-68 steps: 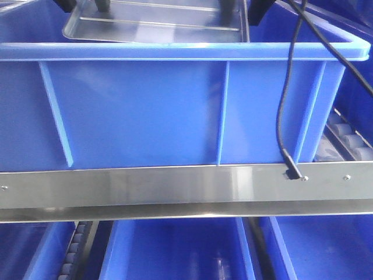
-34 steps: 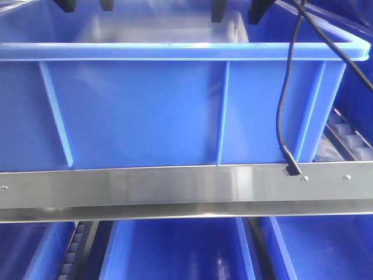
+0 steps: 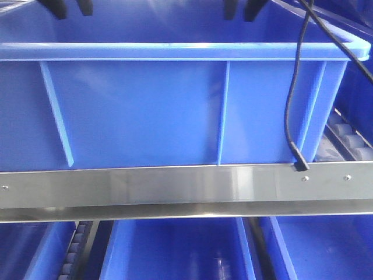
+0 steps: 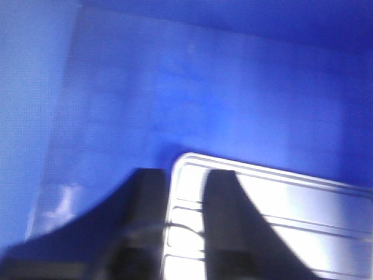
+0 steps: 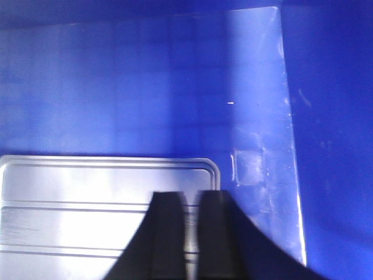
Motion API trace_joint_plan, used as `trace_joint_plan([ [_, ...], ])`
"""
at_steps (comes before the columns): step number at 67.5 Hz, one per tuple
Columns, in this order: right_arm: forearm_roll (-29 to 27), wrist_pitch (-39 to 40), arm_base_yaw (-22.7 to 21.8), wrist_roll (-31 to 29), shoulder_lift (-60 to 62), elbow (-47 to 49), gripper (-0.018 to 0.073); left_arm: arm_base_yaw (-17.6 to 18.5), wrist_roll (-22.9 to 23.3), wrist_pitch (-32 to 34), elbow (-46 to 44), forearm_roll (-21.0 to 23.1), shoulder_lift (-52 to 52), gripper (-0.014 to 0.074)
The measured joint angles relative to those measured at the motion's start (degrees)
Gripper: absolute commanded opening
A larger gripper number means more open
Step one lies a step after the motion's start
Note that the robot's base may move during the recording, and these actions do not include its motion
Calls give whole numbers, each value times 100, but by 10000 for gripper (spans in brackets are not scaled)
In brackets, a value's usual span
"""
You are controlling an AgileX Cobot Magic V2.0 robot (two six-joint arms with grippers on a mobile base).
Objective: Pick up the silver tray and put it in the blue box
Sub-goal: 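Open both grippers and lift them out of the crate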
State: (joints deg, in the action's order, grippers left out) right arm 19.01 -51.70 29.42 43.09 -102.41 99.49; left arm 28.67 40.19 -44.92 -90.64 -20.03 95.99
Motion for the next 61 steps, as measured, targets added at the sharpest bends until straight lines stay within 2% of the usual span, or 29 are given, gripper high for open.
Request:
trace_joint_plan([
  [19,-98,185,0,-243,0,0,50,0,-13,17,0,86,-27,6],
  [35,-839,470,0,-1382,218,-148,50,0,-20,156,599,99,-698,6],
  [48,-1004,1228,0,-1708,981,-837,50,0,-20,1035,1844,220,-1637,6],
  [61,-1004,2153,47,-2303,2266,-2432,50,0,-20,2748,3404,221,-2827,6],
])
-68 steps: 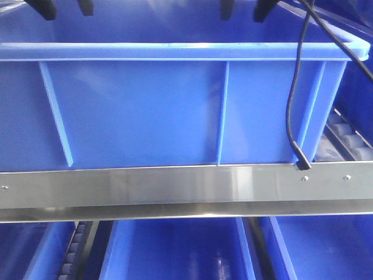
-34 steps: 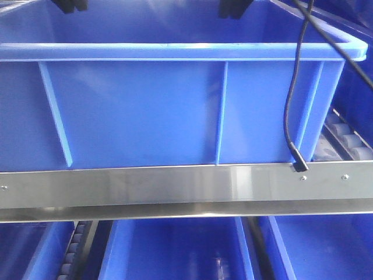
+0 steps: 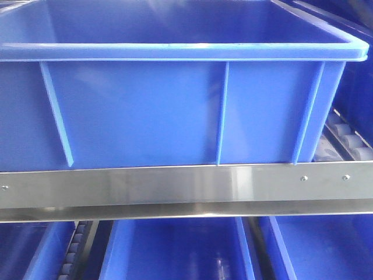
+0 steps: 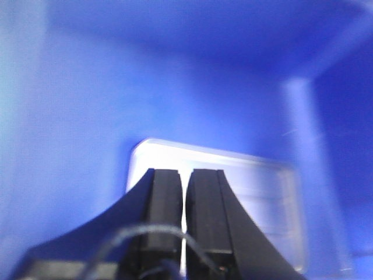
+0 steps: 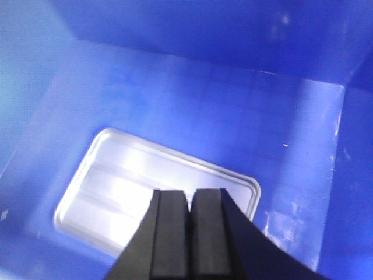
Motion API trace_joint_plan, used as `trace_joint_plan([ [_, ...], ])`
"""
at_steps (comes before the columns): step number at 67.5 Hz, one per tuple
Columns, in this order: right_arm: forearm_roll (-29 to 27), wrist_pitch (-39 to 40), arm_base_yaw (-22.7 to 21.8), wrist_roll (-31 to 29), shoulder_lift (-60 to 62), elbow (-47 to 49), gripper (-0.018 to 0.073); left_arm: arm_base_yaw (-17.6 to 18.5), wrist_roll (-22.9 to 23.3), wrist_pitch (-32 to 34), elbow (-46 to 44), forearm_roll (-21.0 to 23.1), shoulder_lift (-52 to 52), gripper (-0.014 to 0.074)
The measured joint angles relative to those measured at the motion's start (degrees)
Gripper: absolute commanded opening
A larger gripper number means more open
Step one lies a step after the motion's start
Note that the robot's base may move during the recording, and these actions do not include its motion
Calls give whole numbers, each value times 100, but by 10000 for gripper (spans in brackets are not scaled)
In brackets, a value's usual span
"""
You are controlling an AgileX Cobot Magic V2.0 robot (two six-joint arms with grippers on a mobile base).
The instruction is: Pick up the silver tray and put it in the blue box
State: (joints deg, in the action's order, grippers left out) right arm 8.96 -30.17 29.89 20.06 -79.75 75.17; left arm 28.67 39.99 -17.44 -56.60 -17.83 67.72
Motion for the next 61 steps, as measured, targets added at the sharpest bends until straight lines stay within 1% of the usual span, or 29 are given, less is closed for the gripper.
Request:
trace_joint_plan([
  [5,0,594,12,-87,613,-811,50,0,0,699,572,-187,-513,6],
  [9,36,1193,12,-110,1148,-1559,50,0,0,1243,1068,-524,-908,4],
  [14,118,1822,12,-121,1859,-2334,50,0,0,1744,1564,-964,-1376,4],
  [18,180,2195,12,-135,2405,-2916,50,0,0,2010,1939,-1247,-1754,4],
  [23,231,2405,12,-143,3074,-3569,50,0,0,2261,2372,-1410,-2286,4],
  [30,267,2448,12,-148,3935,-4330,50,0,0,2384,2858,-1484,-2940,4],
  [39,269,2448,12,-148,4890,-4969,50,0,0,2407,3363,-1498,-3734,1],
  [49,269,2461,12,-148,5461,-5255,50,0,0,2420,3621,-1501,-4133,1],
  [61,269,2465,12,-148,5513,-5278,50,0,0,2429,3709,-1511,-4160,1],
])
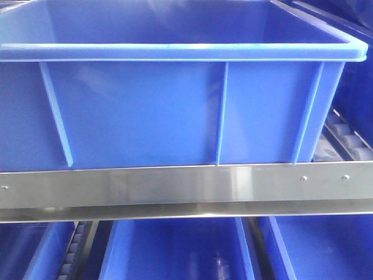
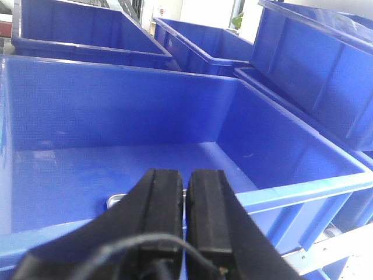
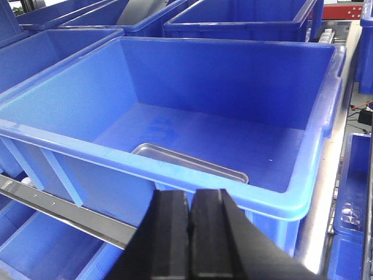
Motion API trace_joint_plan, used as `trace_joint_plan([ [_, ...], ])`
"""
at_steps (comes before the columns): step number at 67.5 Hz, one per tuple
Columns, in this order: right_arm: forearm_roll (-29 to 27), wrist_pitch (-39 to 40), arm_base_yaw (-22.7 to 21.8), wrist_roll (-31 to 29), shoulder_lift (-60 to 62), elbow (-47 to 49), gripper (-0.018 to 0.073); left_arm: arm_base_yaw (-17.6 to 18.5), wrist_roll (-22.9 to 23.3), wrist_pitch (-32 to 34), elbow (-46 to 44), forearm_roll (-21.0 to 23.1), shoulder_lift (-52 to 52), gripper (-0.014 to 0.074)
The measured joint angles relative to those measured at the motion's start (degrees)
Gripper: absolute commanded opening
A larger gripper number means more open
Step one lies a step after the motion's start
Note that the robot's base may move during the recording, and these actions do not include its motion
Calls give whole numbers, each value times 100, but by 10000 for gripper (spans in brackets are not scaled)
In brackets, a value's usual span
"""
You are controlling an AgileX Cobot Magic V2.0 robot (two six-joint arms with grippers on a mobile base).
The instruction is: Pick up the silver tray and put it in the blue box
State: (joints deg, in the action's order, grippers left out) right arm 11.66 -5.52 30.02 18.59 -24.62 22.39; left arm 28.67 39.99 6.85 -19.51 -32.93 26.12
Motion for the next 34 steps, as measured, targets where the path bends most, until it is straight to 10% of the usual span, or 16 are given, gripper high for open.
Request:
trace_joint_plan([
  [23,9,0,-25,0,30,-12,50,0,0,0,0,0,0,1],
  [34,-359,166,-776,-444,615,-536,50,0,0,0,0,0,0,1],
])
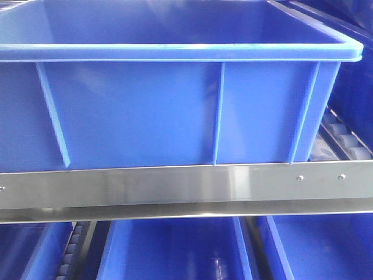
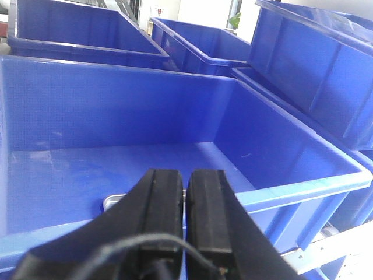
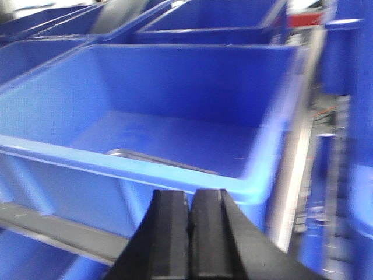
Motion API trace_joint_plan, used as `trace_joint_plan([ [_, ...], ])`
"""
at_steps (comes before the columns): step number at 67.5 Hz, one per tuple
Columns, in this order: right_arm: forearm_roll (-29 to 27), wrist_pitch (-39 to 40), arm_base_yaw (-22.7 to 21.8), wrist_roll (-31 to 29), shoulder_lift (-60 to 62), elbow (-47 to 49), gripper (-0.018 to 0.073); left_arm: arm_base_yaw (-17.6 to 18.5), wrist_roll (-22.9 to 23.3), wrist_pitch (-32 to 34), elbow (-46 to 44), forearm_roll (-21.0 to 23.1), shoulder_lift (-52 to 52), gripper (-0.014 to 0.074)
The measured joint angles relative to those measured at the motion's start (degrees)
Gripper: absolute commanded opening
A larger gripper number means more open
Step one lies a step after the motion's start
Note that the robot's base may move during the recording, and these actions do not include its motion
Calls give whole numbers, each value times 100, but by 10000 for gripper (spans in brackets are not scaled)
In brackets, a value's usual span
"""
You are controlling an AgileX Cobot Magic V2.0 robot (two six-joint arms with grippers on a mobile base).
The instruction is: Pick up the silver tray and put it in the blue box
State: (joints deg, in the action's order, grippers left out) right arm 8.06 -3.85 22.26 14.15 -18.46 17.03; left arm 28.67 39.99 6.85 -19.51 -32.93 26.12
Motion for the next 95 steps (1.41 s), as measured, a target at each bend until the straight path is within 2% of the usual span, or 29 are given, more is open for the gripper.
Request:
trace_joint_plan([
  [5,-395,132,-574,-603,431,-378,50,0,0,0,0,0,0,1],
  [10,-550,273,-1082,-1038,853,-738,50,0,0,0,0,0,0,1],
  [18,-609,418,-1612,-1198,1455,-1231,50,0,0,0,0,0,0,1],
  [24,-631,469,-1847,-1224,1835,-1575,50,0,0,0,0,0,0,1],
  [33,-639,549,-1900,-1224,1903,-1866,50,0,0,0,0,-4,0,1],
  [83,-639,549,-1903,-1238,1903,-1866,50,0,-35,14,39,30,-9,1],
  [86,-639,549,-1903,-1238,1903,-1866,50,0,-366,-127,65,372,-37,1],
  [87,-639,549,-1903,-1238,1903,-1866,50,0,-524,-231,80,627,-55,1],
  [91,-639,549,-1903,-1238,1903,-1866,50,-82,-1591,-685,103,1582,-175,1],
  [95,-639,549,-1903,-1238,1903,-1866,50,-235,-2583,-922,165,2132,-368,1],
])
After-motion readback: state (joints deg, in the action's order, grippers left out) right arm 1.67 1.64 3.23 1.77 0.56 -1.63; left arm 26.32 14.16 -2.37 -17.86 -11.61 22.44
